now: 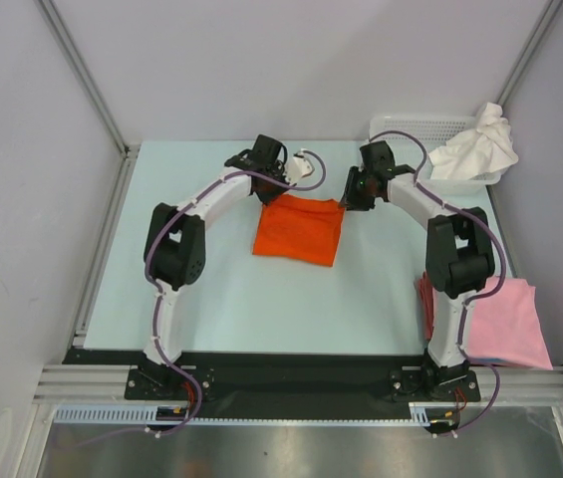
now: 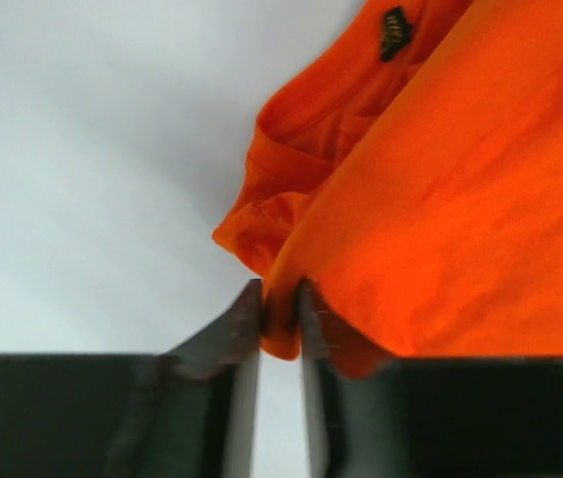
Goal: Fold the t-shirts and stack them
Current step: Fold the tshirt
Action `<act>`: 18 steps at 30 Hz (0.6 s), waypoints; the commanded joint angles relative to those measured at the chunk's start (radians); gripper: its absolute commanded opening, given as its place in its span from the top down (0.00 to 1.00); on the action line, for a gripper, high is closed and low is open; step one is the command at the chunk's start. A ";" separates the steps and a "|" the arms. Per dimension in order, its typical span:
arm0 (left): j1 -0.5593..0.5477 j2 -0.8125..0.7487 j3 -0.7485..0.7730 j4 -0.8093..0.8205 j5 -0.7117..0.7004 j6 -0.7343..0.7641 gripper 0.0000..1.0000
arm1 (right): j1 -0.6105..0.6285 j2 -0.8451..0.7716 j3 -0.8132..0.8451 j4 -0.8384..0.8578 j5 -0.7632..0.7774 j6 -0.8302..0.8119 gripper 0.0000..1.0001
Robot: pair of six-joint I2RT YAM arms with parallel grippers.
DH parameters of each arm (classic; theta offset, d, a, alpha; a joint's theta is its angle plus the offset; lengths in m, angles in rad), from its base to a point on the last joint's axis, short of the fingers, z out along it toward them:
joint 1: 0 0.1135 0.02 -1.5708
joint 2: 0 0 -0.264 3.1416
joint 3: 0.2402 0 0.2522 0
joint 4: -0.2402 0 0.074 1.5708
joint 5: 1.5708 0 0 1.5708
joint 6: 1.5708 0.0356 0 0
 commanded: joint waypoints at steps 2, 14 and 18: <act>0.017 0.047 0.063 0.099 -0.101 -0.033 0.57 | -0.024 0.046 0.044 0.063 0.101 0.011 0.58; 0.093 -0.058 -0.026 0.213 -0.037 -0.285 0.33 | 0.010 -0.072 -0.102 0.114 0.063 -0.014 0.43; 0.092 -0.093 -0.133 0.158 0.034 -0.380 0.33 | 0.010 -0.068 -0.160 0.120 0.014 0.034 0.22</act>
